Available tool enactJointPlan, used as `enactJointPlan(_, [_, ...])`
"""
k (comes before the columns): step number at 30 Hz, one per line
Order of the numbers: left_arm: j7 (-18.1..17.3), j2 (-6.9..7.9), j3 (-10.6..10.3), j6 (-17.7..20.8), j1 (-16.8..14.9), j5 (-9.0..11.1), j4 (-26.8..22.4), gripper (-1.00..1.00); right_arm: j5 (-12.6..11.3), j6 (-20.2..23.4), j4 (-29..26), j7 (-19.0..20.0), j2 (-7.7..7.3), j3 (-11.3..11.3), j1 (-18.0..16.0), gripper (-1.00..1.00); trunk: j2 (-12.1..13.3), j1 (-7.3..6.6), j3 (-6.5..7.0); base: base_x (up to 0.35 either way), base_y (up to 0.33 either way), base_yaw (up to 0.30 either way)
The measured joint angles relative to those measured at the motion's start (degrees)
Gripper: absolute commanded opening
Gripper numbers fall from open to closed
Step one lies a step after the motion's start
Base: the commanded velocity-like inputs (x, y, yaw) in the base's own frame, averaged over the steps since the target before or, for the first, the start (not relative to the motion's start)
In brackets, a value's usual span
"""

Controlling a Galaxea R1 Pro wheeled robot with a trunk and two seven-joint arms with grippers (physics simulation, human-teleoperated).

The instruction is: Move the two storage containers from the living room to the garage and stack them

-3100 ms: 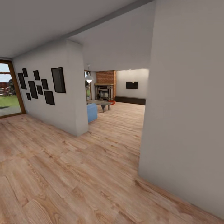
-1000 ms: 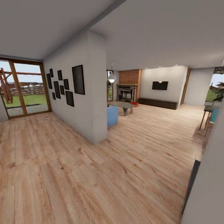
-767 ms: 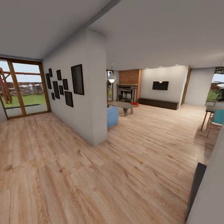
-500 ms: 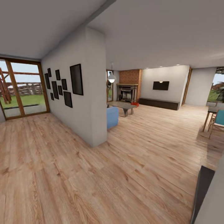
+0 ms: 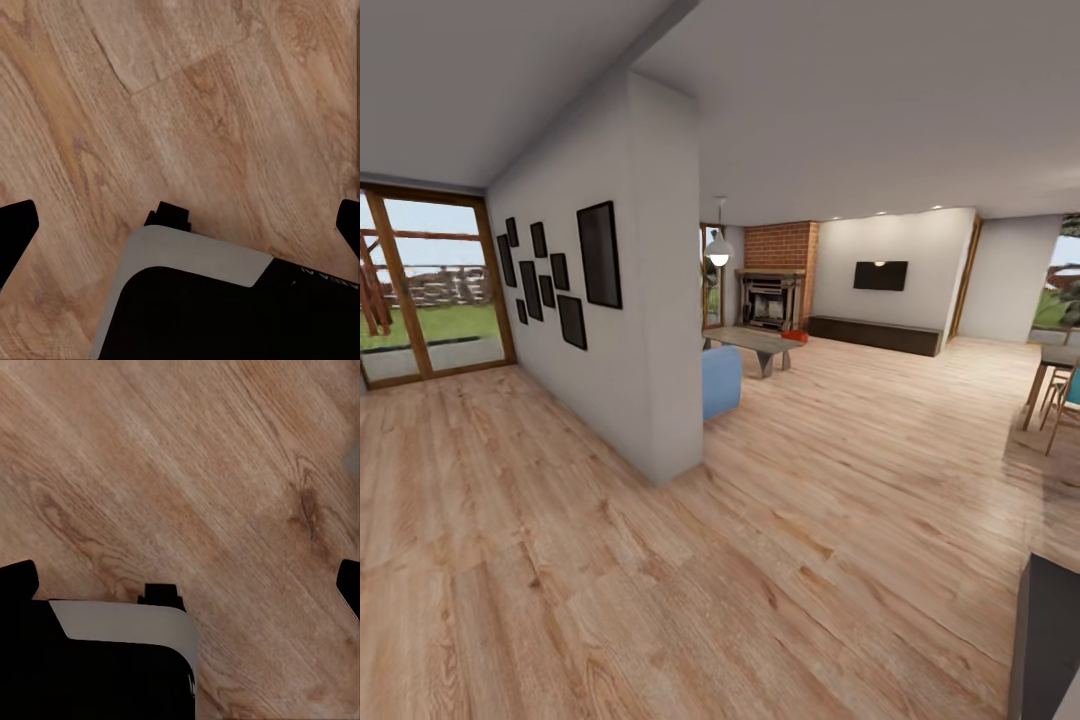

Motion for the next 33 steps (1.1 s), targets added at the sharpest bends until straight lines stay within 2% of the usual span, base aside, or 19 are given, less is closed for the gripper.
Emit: enactJointPlan(33, [0.0, -0.08, -0.05, 0.01, 0.0, -0.06, 0.0, 1.0, -0.06, 0.0, 0.0, -0.04, 0.0, -0.04, 0.0, 1.0, 0.0, 0.0, 0.0, 0.33, 0.0, 0.0])
